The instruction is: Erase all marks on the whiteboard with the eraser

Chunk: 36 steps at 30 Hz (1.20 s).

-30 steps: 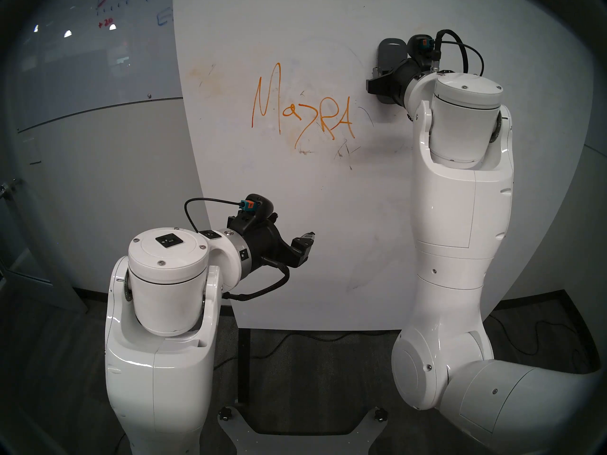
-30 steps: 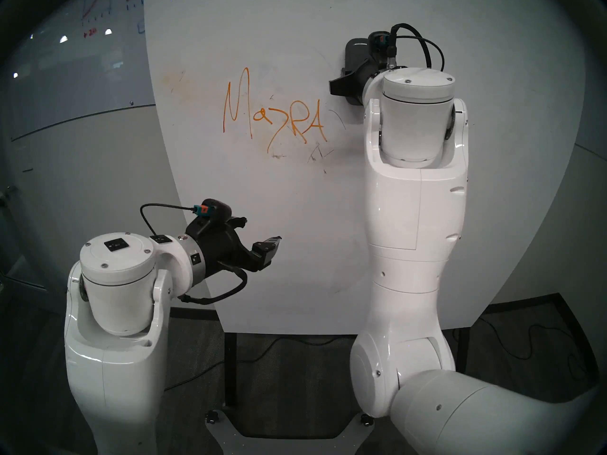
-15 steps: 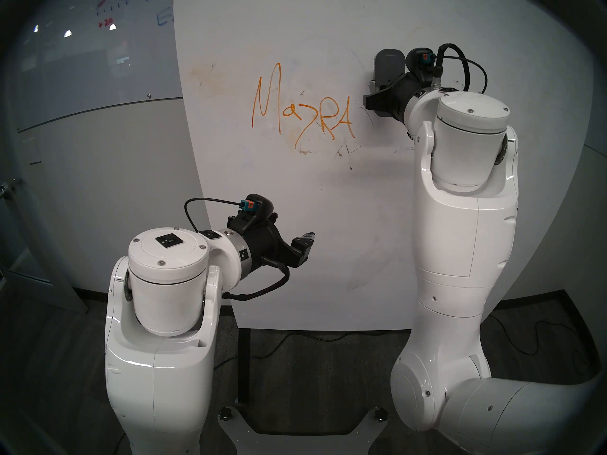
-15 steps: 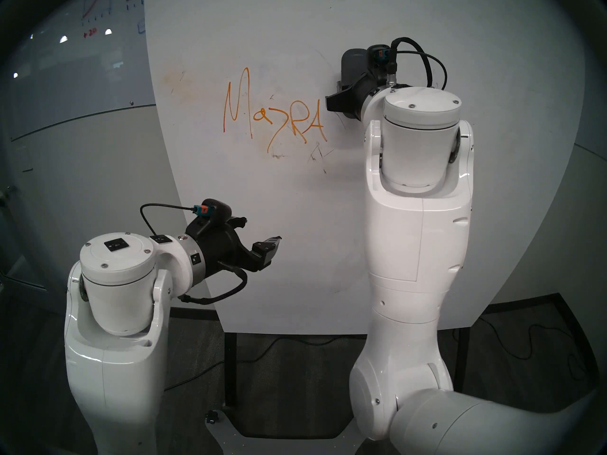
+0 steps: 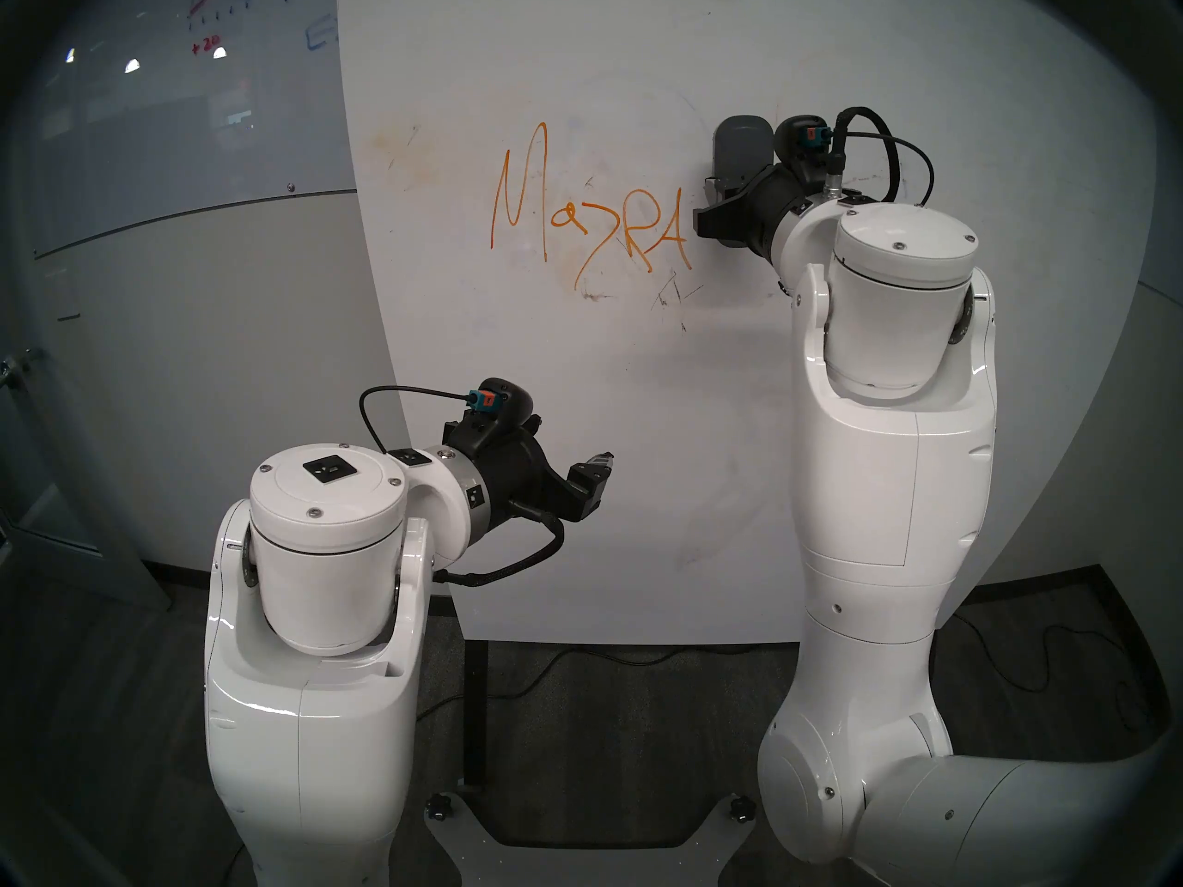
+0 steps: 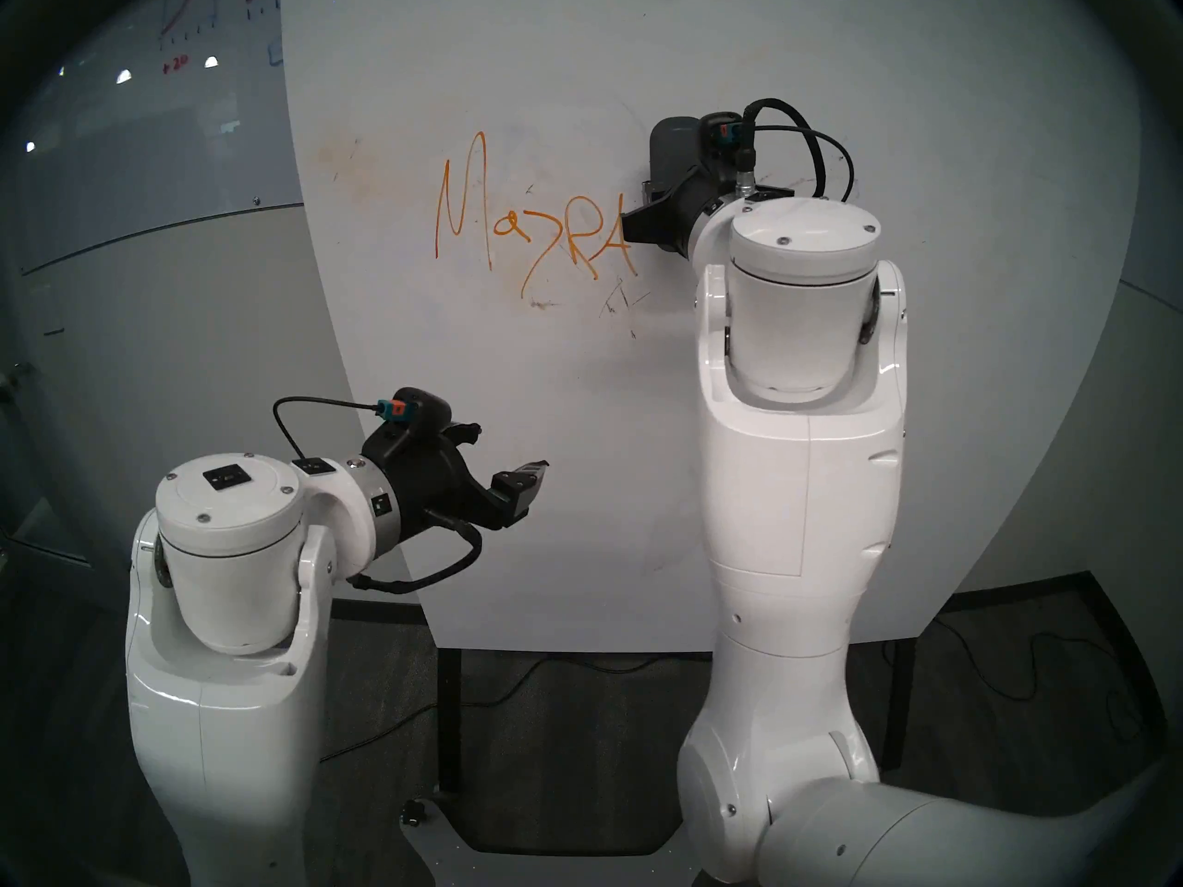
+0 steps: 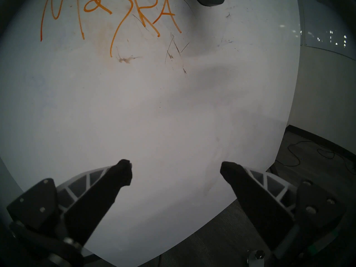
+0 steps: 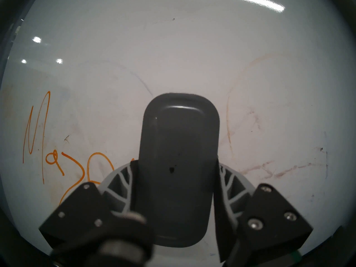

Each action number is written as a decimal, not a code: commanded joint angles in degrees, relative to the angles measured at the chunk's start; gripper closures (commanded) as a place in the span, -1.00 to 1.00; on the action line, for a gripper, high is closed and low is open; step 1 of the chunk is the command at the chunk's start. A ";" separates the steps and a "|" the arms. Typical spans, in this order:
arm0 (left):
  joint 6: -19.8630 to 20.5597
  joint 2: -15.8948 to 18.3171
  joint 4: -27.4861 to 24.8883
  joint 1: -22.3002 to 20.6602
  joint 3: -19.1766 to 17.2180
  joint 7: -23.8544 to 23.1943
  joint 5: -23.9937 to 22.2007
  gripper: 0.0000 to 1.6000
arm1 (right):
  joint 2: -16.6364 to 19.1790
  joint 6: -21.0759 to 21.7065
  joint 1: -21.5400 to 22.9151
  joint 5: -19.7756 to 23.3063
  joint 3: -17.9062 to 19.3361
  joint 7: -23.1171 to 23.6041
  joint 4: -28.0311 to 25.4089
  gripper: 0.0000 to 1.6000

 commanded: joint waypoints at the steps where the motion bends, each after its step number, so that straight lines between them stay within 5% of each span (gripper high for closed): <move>1: -0.02 0.00 -1.01 -0.03 0.00 0.00 0.00 -1.00 | -0.91 -1.65 -0.34 0.05 -1.49 -0.63 -1.06 1.00; 23: -0.01 0.07 -0.99 -0.14 -0.05 -0.23 -0.09 -1.00 | -1.61 -2.13 -0.68 0.08 -2.20 -2.02 -0.16 1.00; 36: -0.01 4.01 -2.13 0.30 -2.01 -3.45 0.55 -1.00 | -1.65 -1.89 -0.80 0.79 -1.86 -2.42 -0.29 1.00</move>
